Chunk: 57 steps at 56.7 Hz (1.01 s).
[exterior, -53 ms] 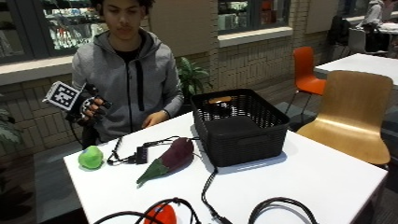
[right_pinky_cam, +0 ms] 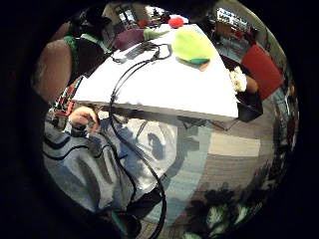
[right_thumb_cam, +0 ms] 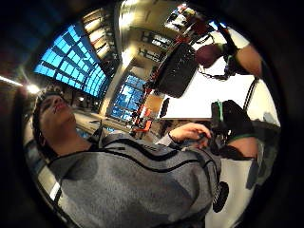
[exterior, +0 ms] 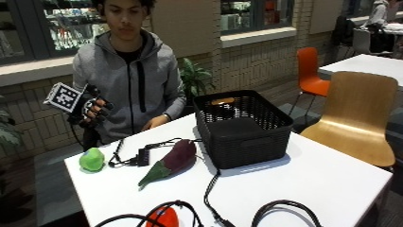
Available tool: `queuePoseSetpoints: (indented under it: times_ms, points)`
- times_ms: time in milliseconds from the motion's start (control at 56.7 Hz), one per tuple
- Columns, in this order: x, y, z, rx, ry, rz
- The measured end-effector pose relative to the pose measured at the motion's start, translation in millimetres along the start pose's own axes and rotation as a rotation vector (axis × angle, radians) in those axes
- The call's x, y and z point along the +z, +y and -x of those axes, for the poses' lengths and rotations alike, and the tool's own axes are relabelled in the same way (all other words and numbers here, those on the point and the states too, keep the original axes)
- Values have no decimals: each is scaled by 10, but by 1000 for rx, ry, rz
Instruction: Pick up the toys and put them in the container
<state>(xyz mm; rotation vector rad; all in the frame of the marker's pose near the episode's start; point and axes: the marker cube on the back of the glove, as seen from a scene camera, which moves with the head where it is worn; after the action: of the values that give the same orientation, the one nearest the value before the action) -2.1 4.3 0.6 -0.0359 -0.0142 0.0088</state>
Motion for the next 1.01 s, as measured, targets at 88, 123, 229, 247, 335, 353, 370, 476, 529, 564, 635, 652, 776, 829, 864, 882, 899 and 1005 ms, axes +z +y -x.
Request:
queuePoseSetpoints:
  times_ms: [88,123,229,247,335,353,370,476,529,564,635,652,776,829,864,882,899,1005]
  points:
    - [37,23,8,2,-9,0]
    - [43,35,17,7,-11,7]
    - [66,-78,66,132,-2,-75]
    - [67,-85,78,146,0,-83]
    - [38,31,127,59,14,9]
    - [40,20,148,88,20,-11]
    - [43,-5,170,129,27,-40]
    - [-5,55,166,28,55,12]
    - [-22,92,158,25,55,29]
    - [-28,51,136,76,58,6]
    - [-53,12,31,114,71,-29]
    - [-68,16,-13,112,80,-26]
    - [-243,-356,-527,148,183,-129]
    - [-336,-566,-802,93,205,-168]
    - [-391,-600,-913,127,204,-136]
    - [-418,-595,-951,166,199,-102]
    - [-445,-582,-976,218,190,-58]
    - [-477,-751,-1151,279,175,3]
